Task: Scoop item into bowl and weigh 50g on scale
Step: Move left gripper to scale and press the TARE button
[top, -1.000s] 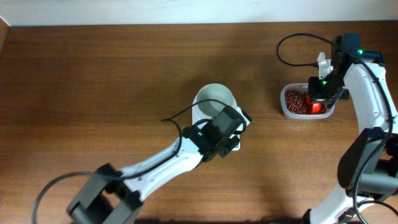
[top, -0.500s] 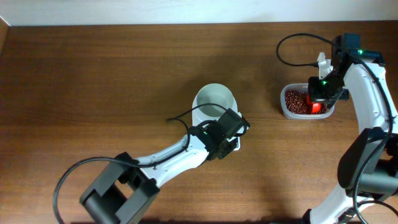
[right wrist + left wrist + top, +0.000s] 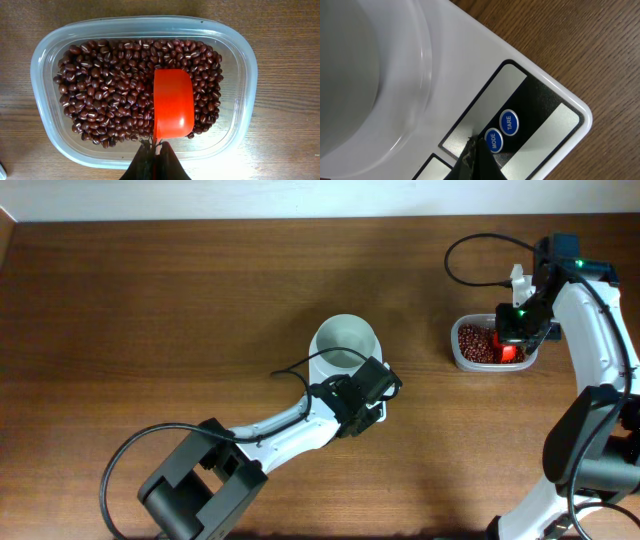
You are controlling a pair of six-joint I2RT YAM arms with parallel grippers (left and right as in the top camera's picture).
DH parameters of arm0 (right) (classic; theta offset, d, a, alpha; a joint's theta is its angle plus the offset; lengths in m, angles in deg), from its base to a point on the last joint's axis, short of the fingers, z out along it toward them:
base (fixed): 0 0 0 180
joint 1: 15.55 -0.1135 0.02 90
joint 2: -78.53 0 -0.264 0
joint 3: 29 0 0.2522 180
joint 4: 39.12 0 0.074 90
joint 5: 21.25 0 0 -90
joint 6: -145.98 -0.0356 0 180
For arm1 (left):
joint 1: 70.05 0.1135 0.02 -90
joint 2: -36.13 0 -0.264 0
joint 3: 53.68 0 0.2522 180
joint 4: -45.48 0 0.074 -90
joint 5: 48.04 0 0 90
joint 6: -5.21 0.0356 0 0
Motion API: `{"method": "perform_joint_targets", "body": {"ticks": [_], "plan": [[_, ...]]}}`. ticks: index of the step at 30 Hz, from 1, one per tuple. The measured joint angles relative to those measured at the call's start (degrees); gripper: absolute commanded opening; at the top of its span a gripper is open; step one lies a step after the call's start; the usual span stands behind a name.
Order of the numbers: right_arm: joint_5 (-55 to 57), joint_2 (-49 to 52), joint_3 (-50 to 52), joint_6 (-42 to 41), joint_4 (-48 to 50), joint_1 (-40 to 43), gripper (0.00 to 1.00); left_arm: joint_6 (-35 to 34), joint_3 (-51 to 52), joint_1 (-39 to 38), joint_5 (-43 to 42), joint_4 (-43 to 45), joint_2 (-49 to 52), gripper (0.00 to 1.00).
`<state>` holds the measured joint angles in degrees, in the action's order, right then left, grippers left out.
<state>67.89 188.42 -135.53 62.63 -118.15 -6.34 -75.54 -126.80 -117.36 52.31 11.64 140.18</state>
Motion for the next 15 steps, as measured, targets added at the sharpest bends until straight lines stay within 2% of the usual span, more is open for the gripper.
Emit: {"method": "perform_joint_targets", "body": {"ticks": [7, 15], "plan": [[0.0, 0.0, 0.0, 0.0, 0.0, 0.0, 0.04, 0.0, -1.2, -0.2, 0.2, -4.2, 0.1, 0.00], [0.0, 0.0, 0.0, 0.0, 0.0, 0.0, 0.04, 0.0, -4.7, -0.2, 1.1, -5.1, 2.7, 0.00]]}}
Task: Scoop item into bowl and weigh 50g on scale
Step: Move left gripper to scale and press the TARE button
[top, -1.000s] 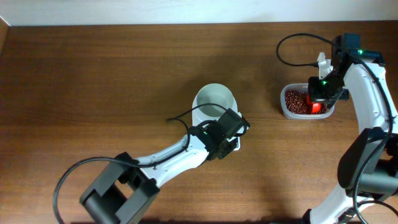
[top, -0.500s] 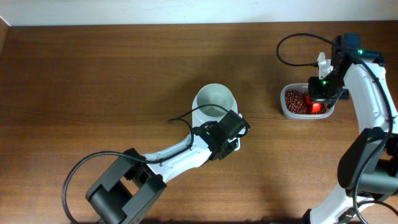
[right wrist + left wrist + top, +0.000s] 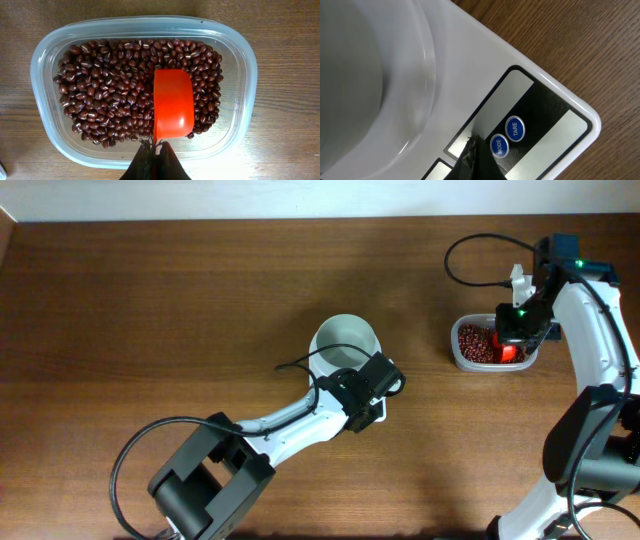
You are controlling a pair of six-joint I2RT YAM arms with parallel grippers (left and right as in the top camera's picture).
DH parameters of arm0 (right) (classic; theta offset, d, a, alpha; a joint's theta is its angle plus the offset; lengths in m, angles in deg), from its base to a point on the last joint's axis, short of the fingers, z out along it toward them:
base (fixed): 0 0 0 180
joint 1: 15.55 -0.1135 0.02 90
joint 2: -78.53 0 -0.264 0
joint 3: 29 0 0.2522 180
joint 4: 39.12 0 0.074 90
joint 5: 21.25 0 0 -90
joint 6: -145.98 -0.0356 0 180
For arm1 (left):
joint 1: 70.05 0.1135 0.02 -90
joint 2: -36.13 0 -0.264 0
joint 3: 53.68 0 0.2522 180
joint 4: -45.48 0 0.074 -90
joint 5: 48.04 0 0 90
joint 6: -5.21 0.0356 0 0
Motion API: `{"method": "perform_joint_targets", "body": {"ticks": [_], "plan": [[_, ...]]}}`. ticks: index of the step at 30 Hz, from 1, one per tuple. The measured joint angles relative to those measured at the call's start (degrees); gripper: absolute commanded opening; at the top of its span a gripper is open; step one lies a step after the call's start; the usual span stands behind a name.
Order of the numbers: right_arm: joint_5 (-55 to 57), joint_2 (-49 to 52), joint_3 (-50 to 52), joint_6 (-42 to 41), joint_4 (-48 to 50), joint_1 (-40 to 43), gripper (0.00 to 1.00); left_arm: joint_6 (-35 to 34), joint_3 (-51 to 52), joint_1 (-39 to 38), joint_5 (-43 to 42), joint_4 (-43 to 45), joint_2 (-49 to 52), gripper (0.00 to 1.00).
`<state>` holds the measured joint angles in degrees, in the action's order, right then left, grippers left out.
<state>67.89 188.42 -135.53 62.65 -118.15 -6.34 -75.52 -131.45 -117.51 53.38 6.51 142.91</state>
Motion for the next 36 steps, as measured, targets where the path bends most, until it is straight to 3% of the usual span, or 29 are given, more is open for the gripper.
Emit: {"method": "perform_joint_targets", "body": {"ticks": [14, 36], "plan": [[0.0, 0.0, 0.0, 0.0, 0.0, 0.0, 0.04, 0.2, -2.3, 0.0, -0.3, -5.9, 0.7, 0.00], [0.0, 0.0, 0.0, 0.0, 0.0, 0.0, 0.04, 1.0, -7.5, -0.8, -0.3, -8.1, 4.4, 0.00]]}}
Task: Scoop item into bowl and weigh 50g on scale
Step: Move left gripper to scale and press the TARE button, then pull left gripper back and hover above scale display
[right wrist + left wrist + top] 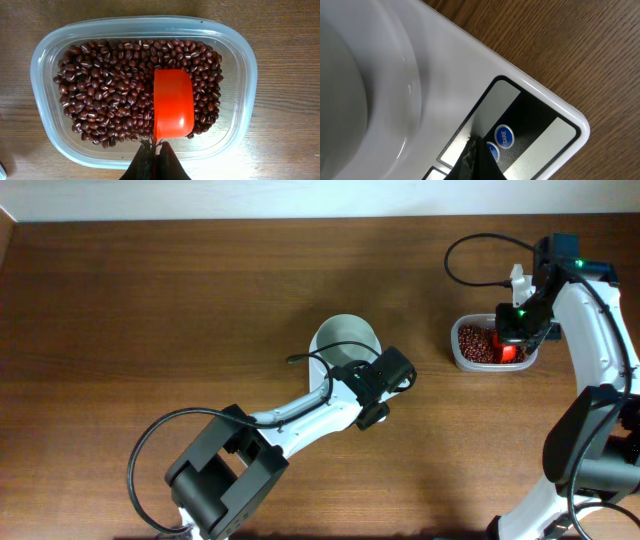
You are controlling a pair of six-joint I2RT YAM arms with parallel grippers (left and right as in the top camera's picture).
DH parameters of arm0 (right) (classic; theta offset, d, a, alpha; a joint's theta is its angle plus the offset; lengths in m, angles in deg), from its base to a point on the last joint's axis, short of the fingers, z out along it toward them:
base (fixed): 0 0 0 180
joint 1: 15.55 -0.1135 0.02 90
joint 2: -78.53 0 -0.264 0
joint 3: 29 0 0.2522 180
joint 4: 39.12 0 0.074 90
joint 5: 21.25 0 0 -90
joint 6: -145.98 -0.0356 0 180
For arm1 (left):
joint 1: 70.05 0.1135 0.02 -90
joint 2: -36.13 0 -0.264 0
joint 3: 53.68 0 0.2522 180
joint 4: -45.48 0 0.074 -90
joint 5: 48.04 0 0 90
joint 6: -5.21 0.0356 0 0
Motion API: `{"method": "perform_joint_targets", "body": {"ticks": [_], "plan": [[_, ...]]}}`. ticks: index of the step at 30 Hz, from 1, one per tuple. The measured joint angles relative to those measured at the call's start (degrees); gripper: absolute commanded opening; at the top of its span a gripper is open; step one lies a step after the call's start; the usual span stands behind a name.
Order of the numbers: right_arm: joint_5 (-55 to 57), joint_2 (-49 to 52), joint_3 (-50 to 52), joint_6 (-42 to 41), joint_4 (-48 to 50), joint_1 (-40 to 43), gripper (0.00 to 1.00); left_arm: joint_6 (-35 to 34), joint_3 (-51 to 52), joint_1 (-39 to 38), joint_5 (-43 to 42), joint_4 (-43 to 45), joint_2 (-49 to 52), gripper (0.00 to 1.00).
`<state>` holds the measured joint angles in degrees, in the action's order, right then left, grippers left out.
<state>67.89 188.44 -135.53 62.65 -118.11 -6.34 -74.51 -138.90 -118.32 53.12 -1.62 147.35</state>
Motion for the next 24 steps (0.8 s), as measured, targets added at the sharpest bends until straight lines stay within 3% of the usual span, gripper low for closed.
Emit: {"method": "perform_joint_targets", "body": {"ticks": [7, 13, 16, 22, 24], "plan": [[0.0, 0.0, 0.0, 0.0, 0.0, 0.0, 0.04, -0.4, -1.3, 0.2, -2.5, -3.7, -1.7, 0.00], [0.0, 0.0, 0.0, 0.0, 0.0, 0.0, 0.04, -2.2, -6.5, 5.1, -5.5, -6.3, -26.3, 0.00], [0.0, 0.0, 0.0, 0.0, 0.1, 0.0, 0.04, -4.2, -7.1, 17.8, -5.5, -3.1, -34.6, 0.00], [0.0, 0.0, 0.0, 0.0, 0.5, 0.0, 0.04, -8.5, -7.0, 47.8, -5.6, 12.3, -33.8, 0.00], [0.0, 0.0, 0.0, 0.0, 0.5, 0.0, 0.04, -11.0, -7.0, 53.8, -5.3, 15.3, -32.0, 0.00]]}}
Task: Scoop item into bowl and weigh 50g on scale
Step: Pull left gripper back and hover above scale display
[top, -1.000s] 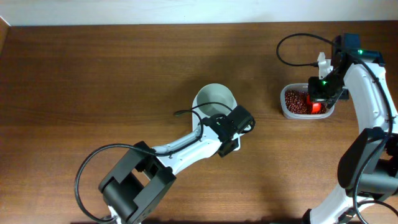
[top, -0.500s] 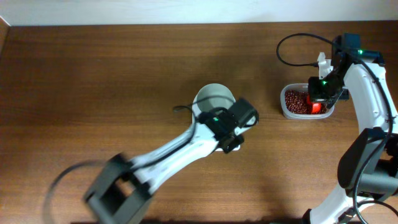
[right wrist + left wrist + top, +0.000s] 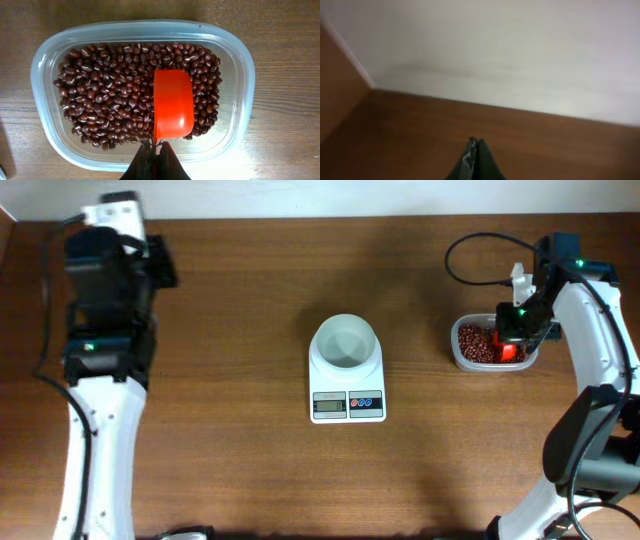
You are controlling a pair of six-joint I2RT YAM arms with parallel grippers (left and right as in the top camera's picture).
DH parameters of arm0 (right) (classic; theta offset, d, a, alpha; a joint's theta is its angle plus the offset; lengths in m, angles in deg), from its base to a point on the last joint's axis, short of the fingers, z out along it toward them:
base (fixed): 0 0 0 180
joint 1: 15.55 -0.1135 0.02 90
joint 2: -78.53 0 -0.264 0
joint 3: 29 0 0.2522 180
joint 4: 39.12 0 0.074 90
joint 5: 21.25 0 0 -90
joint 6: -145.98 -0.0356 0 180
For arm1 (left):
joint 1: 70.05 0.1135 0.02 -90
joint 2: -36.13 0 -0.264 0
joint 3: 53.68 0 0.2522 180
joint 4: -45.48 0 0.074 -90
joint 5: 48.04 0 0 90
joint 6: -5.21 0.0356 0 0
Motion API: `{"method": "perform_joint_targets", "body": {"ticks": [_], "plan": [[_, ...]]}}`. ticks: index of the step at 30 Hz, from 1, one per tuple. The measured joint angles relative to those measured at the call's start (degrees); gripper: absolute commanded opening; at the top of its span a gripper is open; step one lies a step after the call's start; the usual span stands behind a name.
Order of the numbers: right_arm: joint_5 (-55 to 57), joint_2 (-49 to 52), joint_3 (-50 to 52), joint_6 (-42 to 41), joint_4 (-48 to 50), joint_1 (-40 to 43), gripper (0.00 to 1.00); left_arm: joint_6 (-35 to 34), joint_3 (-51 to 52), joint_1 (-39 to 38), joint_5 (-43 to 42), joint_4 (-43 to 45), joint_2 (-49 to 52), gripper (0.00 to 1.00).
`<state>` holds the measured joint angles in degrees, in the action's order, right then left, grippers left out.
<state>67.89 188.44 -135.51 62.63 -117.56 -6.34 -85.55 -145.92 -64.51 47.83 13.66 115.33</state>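
A white scale (image 3: 348,390) stands mid-table with an empty white bowl (image 3: 344,343) on its platform. At the right, a clear tub (image 3: 46,125) (image 3: 461,358) holds red beans (image 3: 105,95). An orange scoop (image 3: 173,102) (image 3: 508,351) rests bowl-up on the beans, empty, and my right gripper (image 3: 155,146) is shut on its handle. My left gripper (image 3: 474,142) is shut on nothing, raised at the table's far left corner and facing the wall.
A black cable (image 3: 480,242) loops over the table behind the tub. The white wall (image 3: 495,45) runs along the table's far edge. The left arm (image 3: 100,330) stretches along the left side of the table.
The left arm has left the scale and now stands at the far left corner, its wrist camera facing the wall. The scale's front panel is uncovered. The right gripper and scoop have barely shifted.
My shut left gripper was at the scale's buttons, its tip by MODE and TARE, and shifted slightly over them across the earlier moments. Now it is away at the left. All along, my right gripper held the empty scoop on the beans in the tub.
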Motion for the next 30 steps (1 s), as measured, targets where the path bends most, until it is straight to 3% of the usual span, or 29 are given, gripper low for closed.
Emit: {"method": "perform_joint_targets", "body": {"ticks": [6, 13, 18, 21, 26, 30], "plan": [[0.0, 0.0, 0.0, 0.0, -1.1, 0.0, 0.04, -5.1, 0.0, 6.9, -0.4, -1.4, 3.4, 0.00], [0.0, 0.0, 0.0, 0.0, -1.3, 0.0, 0.05, -6.6, -0.1, 6.0, -9.9, -17.7, 3.5, 0.00], [0.0, 0.0, 0.0, 0.0, -1.0, 0.0, 0.05, -6.6, -0.1, -6.4, -12.1, -31.8, 3.6, 0.00], [0.0, 0.0, 0.0, 0.0, -0.8, 0.0, 0.05, -6.4, -0.1, -19.8, -13.7, -38.4, 3.7, 0.00], [0.0, 0.0, 0.0, 0.0, -0.2, 0.0, 0.05, -7.7, -0.1, -34.5, -15.1, -41.3, 3.7, 0.00], [0.0, 0.0, 0.0, 0.0, -0.1, 0.0, 0.05, -12.2, -0.1, -40.4, -9.6, -43.5, 5.2, 0.00]]}}
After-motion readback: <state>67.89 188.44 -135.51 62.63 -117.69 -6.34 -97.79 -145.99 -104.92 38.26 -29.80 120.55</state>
